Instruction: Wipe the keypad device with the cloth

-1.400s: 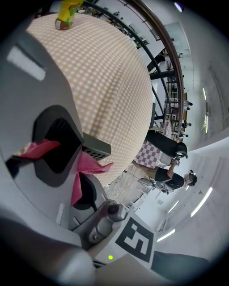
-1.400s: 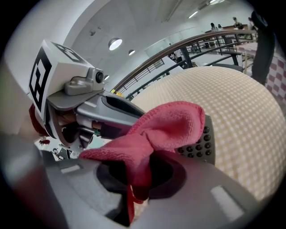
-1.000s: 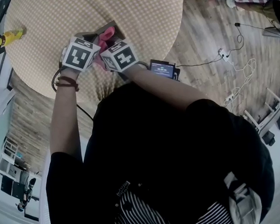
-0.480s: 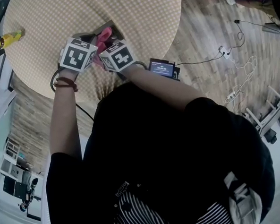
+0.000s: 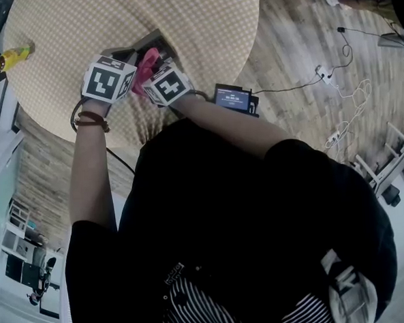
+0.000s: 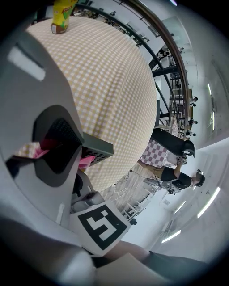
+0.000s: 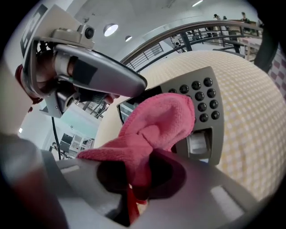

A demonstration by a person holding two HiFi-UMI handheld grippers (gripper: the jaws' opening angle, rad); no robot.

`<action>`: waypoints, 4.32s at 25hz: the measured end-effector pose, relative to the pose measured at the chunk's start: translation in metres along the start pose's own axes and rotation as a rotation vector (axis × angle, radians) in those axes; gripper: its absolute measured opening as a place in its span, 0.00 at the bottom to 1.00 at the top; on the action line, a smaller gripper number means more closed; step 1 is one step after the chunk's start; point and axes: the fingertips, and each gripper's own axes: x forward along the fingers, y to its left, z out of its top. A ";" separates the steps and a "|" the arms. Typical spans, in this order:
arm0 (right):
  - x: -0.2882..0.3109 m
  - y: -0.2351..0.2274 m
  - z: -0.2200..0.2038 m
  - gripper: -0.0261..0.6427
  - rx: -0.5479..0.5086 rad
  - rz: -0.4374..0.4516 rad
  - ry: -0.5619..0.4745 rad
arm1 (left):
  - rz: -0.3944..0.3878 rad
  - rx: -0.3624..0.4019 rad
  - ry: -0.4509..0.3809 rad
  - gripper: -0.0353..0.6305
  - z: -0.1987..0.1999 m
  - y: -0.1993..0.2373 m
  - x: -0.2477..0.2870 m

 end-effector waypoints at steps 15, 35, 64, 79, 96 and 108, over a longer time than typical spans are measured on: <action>-0.013 0.018 0.042 0.14 -0.065 0.049 -0.119 | 0.025 -0.018 -0.019 0.06 -0.002 0.002 -0.001; -0.011 0.022 0.038 0.14 -0.023 0.086 -0.117 | 0.011 -0.049 -0.041 0.06 -0.001 0.001 -0.002; -0.011 0.018 0.043 0.14 0.046 0.086 -0.078 | 0.018 -0.037 -0.039 0.06 -0.002 0.003 0.000; 0.008 0.003 -0.011 0.14 0.096 0.078 0.055 | 0.012 -0.033 -0.037 0.06 -0.002 0.001 -0.001; 0.001 0.016 0.018 0.14 0.009 0.058 -0.011 | 0.015 -0.037 -0.040 0.06 -0.003 0.003 0.000; 0.004 0.008 -0.017 0.14 0.035 0.049 0.063 | 0.033 -0.058 -0.081 0.06 -0.004 -0.001 -0.004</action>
